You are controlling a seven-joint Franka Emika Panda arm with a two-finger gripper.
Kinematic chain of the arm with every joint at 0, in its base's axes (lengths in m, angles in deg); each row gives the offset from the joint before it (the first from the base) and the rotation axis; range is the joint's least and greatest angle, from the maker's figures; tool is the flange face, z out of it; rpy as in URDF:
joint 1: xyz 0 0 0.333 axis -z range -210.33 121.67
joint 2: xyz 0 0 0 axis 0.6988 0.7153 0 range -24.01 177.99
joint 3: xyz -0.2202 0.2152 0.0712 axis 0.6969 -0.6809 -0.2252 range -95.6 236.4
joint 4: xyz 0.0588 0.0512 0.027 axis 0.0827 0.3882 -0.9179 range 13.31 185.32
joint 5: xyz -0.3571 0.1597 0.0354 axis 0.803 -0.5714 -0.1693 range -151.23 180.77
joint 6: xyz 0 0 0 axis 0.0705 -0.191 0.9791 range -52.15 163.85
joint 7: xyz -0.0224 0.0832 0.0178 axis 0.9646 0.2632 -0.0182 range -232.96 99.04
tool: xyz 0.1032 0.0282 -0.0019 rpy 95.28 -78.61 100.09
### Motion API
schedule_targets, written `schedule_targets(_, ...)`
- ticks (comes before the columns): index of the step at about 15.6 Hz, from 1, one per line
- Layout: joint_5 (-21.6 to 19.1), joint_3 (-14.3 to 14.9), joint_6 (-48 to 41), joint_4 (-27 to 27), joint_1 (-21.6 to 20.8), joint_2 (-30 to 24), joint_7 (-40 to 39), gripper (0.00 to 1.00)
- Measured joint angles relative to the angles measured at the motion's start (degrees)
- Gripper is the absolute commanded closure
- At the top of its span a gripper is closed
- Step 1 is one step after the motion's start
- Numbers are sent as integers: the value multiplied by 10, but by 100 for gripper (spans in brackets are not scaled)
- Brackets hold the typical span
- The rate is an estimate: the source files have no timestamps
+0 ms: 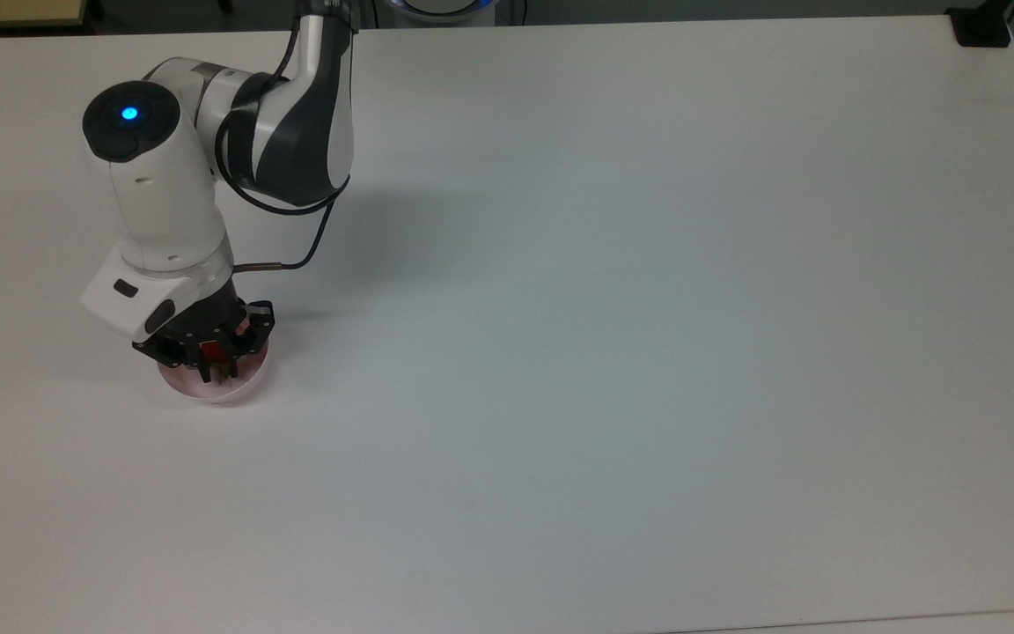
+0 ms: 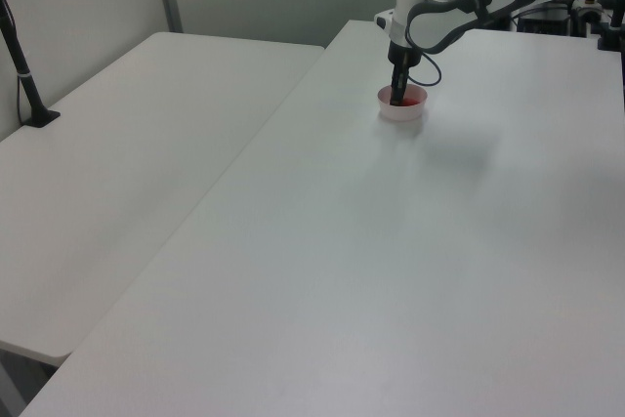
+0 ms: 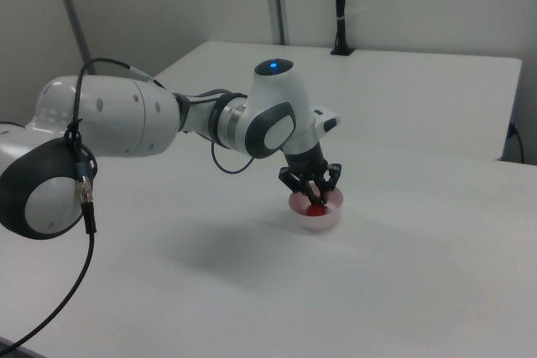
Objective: Pick up strawberry from bowl
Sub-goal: 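Lower the gripper into the bowl around the red strawberry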
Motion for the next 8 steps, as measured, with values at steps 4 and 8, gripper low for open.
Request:
schedule_targets(4, 0, 0, 0, -5, 0, -5, 10, 41)
schedule_targets(8, 0, 0, -3, -5, 0, -9, 22, 35)
